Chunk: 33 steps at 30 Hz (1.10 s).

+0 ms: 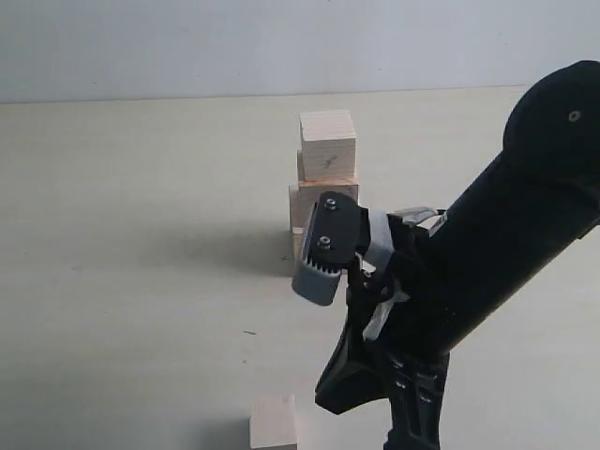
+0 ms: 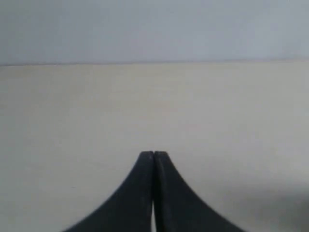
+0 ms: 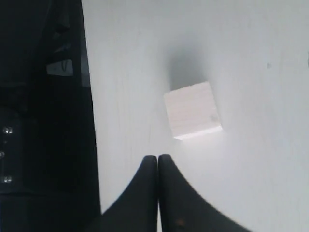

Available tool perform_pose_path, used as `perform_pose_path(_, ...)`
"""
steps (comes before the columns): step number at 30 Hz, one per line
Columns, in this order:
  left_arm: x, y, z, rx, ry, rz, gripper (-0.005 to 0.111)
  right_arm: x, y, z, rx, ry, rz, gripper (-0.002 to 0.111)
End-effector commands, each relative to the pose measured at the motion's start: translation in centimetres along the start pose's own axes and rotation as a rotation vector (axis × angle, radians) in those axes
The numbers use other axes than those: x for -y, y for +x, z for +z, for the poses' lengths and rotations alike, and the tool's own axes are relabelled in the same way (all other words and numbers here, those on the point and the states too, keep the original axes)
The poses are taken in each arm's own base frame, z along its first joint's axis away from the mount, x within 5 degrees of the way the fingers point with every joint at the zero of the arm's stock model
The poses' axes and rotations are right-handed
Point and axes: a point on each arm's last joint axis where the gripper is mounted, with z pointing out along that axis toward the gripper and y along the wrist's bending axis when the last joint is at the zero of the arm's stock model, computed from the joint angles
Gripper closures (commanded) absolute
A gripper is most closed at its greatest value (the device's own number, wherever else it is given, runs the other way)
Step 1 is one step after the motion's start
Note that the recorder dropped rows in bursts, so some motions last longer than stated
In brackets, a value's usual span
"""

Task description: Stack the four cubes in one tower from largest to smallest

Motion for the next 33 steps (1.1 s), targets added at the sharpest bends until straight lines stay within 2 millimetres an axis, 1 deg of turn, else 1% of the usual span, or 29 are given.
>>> perform_pose_path(1, -1.9, 4.0, -4.2, 0.355, -0.118, -0.101, 0.107, -0.4, -0.8, 0.5, 0.018, 0.045, -0.159, 0.099)
perform_pose_path(2, -1.9, 5.1, -5.2, 0.428, -0.135, -0.103, 0.107, -0.7, -1.0, 0.7, 0.022, 0.041, -0.182, 0.093)
perform_pose_path(4, -1.9, 7.0, -6.8, 0.516, -0.165, -0.103, 0.107, -1.0, -1.2, 1.0, 0.025, 0.039, -0.235, 0.080)
perform_pose_path(6, -1.8, 9.3, -7.4, 0.516, -0.186, -0.111, 0.107, -1.2, -1.4, 1.3, 0.021, 0.045, -0.272, 0.065)
perform_pose_path(7, -1.8, 10.4, -7.3, 0.489, -0.190, -0.115, 0.107, -1.3, -1.5, 1.4, 0.023, 0.051, -0.276, 0.057)
perform_pose_path(8, -1.7, 12.9, -6.7, 0.400, -0.195, -0.130, 0.107, -1.2, -1.6, 1.7, 0.025, 0.071, -0.282, 0.044)
perform_pose_path(9, -1.7, 13.9, -6.3, 0.357, -0.197, -0.135, 0.107, -1.1, -1.7, 1.7, 0.030, 0.082, -0.279, 0.039)
perform_pose_path(10, -1.7, 15.4, -5.6, 0.289, -0.198, -0.153, 0.107, -0.8, -1.7, 1.8, 0.030, 0.095, -0.276, 0.036)
perform_pose_path(11, -1.7, 16.3, -5.1, 0.244, -0.198, -0.178, 0.107, -0.7, -1.7, 1.9, 0.030, 0.103, -0.274, 0.035)
perform_pose_path(12, -1.7, 16.8, -4.8, 0.253, -0.191, -0.194, 0.107, -0.5, -1.7, 2.1, 0.030, 0.114, -0.270, 0.035)
perform_pose_path(14, -1.6, 16.9, -4.6, 0.333, -0.176, -0.224, 0.107, -0.2, -1.6, 2.5, 0.017, 0.107, -0.261, 0.035)
perform_pose_path(15, -1.6, 17.1, -4.5, 0.345, -0.160, -0.262, 0.107, -0.1, -1.5, 2.8, 0.010, 0.101, -0.255, 0.035)
perform_pose_path(16, -1.5, 17.4, -4.3, 0.350, -0.135, -0.336, 0.107, 0.1, -1.4, 3.0, 0.002, 0.097, -0.252, 0.035)
perform_pose_path(17, -1.4, 18.1, -3.8, 0.334, -0.103, -0.426, 0.107, 0.4, -1.2, 3.6, -0.013, 0.090, -0.266, 0.035)
perform_pose_path(19, -1.1, 19.1, -3.3, 0.342, -0.067, -0.399, 0.107, 0.8, -1.1, 4.2, -0.024, 0.091, -0.273, 0.035)
perform_pose_path(20, -0.9, 19.4, -3.1, 0.402, -0.041, -0.305, 0.107, 1.0, -1.1, 4.5, -0.017, 0.090, -0.260, 0.035)
perform_pose_path(22, -0.8, 19.2, -3.1, 0.470, -0.030, -0.243, 0.107, 1.1, -1.3, 4.7, 0.014, 0.093, -0.218, 0.035)
perform_pose_path(23, -0.8, 19.3, -3.0, 0.470, -0.036, -0.241, 0.107, 1.2, -1.3, 4.8, 0.019, 0.093, -0.217, 0.035)
perform_pose_path(24, -0.9, 19.9, -2.6, 0.442, -0.054, -0.251, 0.107, 1.3, -1.3, 5.0, 0.019, 0.089, -0.228, 0.035)
perform_pose_path(25, -1.0, 20.1, -2.6, 0.439, -0.062, -0.261, 0.107, 1.3, -1.2, 5.2, 0.014, 0.087, -0.236, 0.035)
perform_pose_path(27, -1.4, 20.9, -2.3, 0.355, -0.109, -0.339, 0.107, 1.7, -0.8, 6.0, -0.010, 0.069, -0.220, 0.035)
perform_pose_path(28, -1.5, 21.0, -2.3, 0.353, -0.118, -0.384, 0.107, 2.0, -0.6, 6.5, -0.022, 0.060, -0.206, 0.035)
perform_pose_path(33, -1.5, 21.0, -2.3, 0.350, -0.119, -0.386, 0.107, 2.6, -0.2, 7.4, -0.039, 0.068, -0.179, 0.035)
